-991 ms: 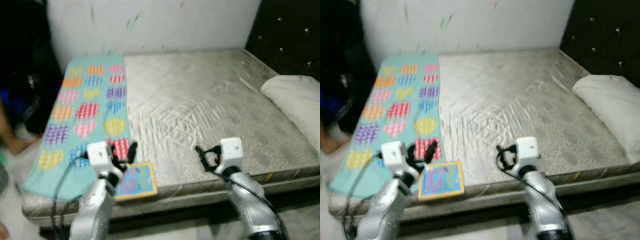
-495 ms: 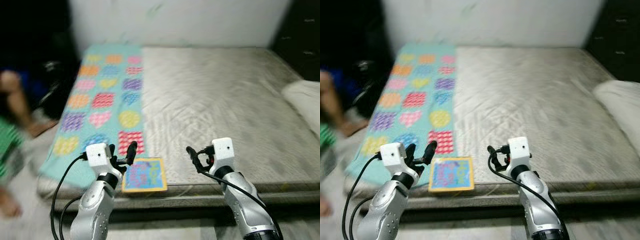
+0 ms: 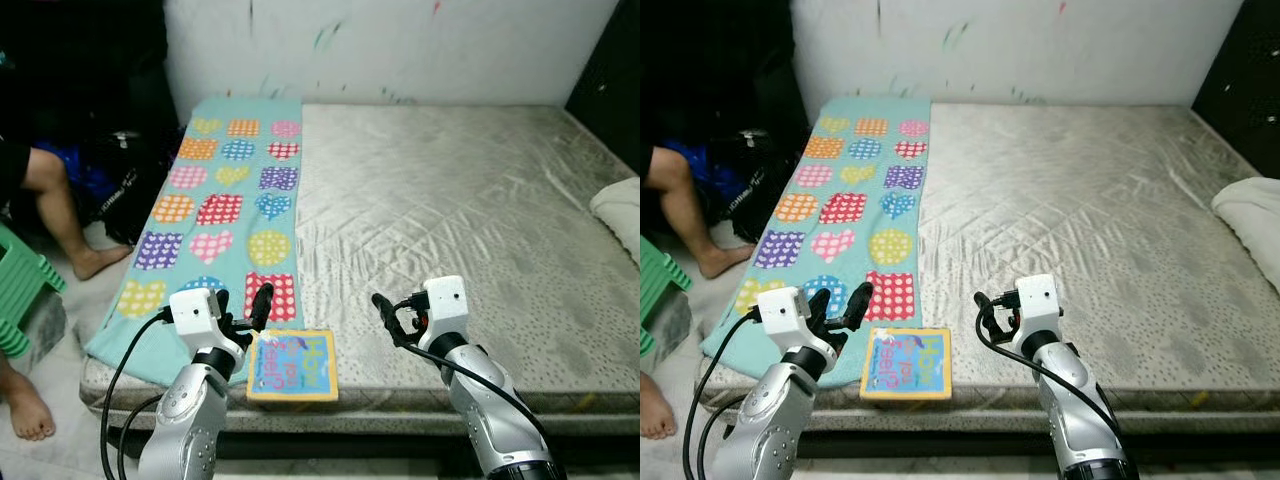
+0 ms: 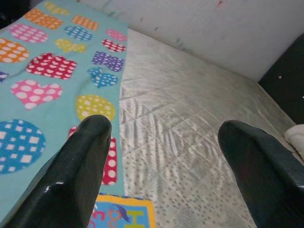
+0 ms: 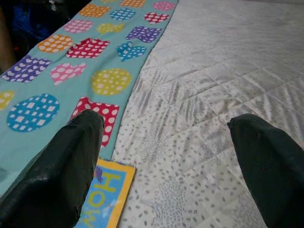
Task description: Clean up the room
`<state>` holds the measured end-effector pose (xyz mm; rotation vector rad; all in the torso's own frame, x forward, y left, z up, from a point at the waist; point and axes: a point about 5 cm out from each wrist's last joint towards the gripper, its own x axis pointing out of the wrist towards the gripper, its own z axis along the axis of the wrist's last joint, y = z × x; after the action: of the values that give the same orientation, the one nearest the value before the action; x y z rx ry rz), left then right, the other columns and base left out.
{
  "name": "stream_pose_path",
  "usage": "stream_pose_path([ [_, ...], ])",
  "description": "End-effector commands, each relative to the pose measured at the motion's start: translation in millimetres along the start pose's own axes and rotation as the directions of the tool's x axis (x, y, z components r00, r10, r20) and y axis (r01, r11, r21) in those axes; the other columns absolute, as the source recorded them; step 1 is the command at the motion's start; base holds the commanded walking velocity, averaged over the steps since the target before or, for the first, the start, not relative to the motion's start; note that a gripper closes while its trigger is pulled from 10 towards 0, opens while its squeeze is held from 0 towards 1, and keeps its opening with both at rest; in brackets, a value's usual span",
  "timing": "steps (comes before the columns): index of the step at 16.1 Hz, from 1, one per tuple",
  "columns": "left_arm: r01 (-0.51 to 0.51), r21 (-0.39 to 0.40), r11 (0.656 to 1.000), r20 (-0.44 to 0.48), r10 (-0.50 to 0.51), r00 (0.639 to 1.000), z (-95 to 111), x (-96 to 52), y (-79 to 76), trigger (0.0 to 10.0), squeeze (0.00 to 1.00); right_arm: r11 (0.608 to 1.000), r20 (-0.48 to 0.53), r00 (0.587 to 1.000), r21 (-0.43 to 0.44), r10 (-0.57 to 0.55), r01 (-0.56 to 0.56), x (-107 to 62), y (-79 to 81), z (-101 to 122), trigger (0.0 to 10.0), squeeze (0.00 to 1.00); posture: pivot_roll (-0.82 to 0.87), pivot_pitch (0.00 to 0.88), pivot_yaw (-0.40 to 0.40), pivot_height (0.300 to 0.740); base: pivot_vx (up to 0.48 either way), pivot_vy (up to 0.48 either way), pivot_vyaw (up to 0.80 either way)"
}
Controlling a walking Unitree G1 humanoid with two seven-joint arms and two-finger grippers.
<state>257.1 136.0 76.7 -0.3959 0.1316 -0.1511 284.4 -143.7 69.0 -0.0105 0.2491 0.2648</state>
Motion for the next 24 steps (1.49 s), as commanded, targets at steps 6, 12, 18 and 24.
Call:
stream_pose_path([
  [6,-0.029,0.016,0.999,-0.023,0.030,0.999,-1.8,-0.3,2.2,10.0,0.00,1.000,0.033,0.999,-0.006,-0.018,0.018,-0.6,-3.9,6.2,10.0,0.00,-0.10,0.000,-0.014,0.740,0.150,0.000,0.00],
  [12,-0.027,0.015,1.000,-0.021,0.027,0.999,-1.7,-0.3,2.1,10.0,0.00,1.000,0.032,0.999,-0.006,-0.018,0.018,-0.8,-3.9,5.9,10.0,0.00,-0.10,0.000,-0.014,0.740,0.000,0.000,0.00],
  [18,-0.027,0.015,1.000,-0.021,0.027,0.999,-1.7,-0.3,2.1,10.0,0.00,1.000,0.032,0.999,-0.006,-0.018,0.018,-0.8,-3.9,5.9,10.0,0.00,-0.10,0.000,-0.014,0.740,0.000,0.000,0.00],
  [24,-0.021,0.016,1.000,-0.031,0.021,0.999,-2.3,1.1,-0.1,10.0,0.00,1.000,0.001,1.000,-0.010,-0.017,0.017,0.5,-2.8,1.1,10.0,0.00,-0.10,0.000,-0.014,0.740,0.000,0.000,0.00],
])
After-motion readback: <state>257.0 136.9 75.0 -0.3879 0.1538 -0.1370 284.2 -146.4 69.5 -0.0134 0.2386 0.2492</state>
